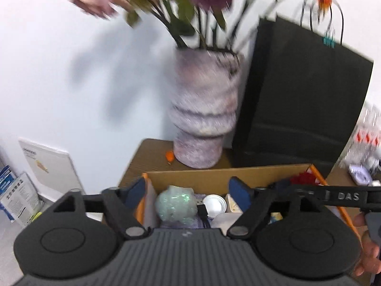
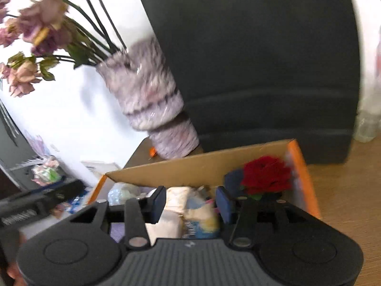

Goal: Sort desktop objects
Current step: 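Drop the cable with the left tool while the right tool drops the snack packet into box, then grasp the yellow sponge block with the right tool while the left tool approaches the earbud case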

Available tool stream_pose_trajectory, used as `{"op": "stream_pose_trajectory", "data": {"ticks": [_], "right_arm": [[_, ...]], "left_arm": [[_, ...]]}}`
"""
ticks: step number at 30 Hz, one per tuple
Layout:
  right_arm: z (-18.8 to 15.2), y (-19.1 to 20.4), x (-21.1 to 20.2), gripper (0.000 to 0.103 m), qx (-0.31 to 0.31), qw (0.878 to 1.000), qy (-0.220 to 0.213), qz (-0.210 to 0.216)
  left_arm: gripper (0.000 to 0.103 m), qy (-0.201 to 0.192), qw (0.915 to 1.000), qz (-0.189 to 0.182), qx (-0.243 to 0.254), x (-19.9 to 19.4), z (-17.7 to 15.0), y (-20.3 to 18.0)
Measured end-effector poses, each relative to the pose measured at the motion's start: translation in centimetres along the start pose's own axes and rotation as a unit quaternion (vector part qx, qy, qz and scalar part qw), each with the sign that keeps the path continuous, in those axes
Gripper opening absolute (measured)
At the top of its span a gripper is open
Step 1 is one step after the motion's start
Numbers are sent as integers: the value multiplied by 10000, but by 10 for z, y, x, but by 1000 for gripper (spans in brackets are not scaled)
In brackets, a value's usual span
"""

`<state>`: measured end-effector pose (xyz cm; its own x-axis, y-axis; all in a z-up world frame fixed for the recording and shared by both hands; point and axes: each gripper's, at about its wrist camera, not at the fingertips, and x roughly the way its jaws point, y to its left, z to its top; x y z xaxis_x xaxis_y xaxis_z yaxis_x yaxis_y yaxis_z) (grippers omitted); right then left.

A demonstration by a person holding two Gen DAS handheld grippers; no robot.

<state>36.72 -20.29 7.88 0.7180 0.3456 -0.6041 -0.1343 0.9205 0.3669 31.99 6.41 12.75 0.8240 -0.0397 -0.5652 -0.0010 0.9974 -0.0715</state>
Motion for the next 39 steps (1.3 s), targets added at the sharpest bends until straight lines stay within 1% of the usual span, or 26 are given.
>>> {"op": "stream_pose_trajectory", "data": {"ticks": [3, 4, 5, 6, 8, 11, 13, 14, 17, 19, 22, 24, 26, 27, 28, 32, 39], "right_arm": [[-8, 8, -31, 46, -307, 9986, -43, -433], [-13, 12, -41, 46, -409, 9977, -49, -531], [-20, 16, -53, 46, -546, 9966, -59, -618], [-27, 20, -64, 46, -657, 9955, -69, -680], [-41, 17, -84, 46, -866, 9924, -93, -868], [-60, 11, -114, 48, -1059, 9873, -211, -1168], [-78, 1, -140, 58, -993, 9873, -361, -1187], [-88, -4, -153, 60, -908, 9878, -432, -1193], [-118, -19, -180, 61, -623, 9904, -515, -1123], [-141, -24, -190, 57, -456, 9920, -415, -1103], [-184, -23, -200, 57, -554, 9901, -366, -1235], [-216, -22, -200, 57, -786, 9885, -270, -1267], [-237, -26, -195, 53, -862, 9892, -8, -1189], [-244, -28, -196, 51, -871, 9896, 39, -1142], [-250, -29, -197, 51, -897, 9896, 32, -1122], [-266, -28, -211, 51, -953, 9872, -73, -1280], [-301, -14, -248, 51, -958, 9879, -177, -1205]], "left_arm": [[88, -62, 9999, -79, 36, -24, -7, -4], [92, -62, 9999, -112, 83, -33, -12, -8], [99, -79, 9998, -126, 96, -42, -18, -10], [101, -134, 9997, -153, 111, -49, -25, -13], [103, -229, 9991, -226, 267, -65, -44, -22], [103, -150, 9992, -96, 366, -89, -72, -34], [103, -209, 9994, -74, 271, -110, -92, -38], [103, -252, 9995, -80, 165, -119, -102, -38], [103, -265, 9993, -52, -249, -147, -129, -36], [103, -319, 9987, -60, -394, -163, -145, -37], [103, -418, 9976, -89, -552, -186, -173, -40], [103, -388, 9979, -136, -502, -200, -194, -44], [103, -303, 9987, -145, -395, -210, -212, -49], [103, -283, 9989, -142, -355, -213, -219, -52], [103, -235, 9992, -159, -283, -215, -226, -55], [103, -40, 9999, -139, 73, -222, -246, -69], [103, 215, 9988, -38, 435, -234, -277, -74]]}}
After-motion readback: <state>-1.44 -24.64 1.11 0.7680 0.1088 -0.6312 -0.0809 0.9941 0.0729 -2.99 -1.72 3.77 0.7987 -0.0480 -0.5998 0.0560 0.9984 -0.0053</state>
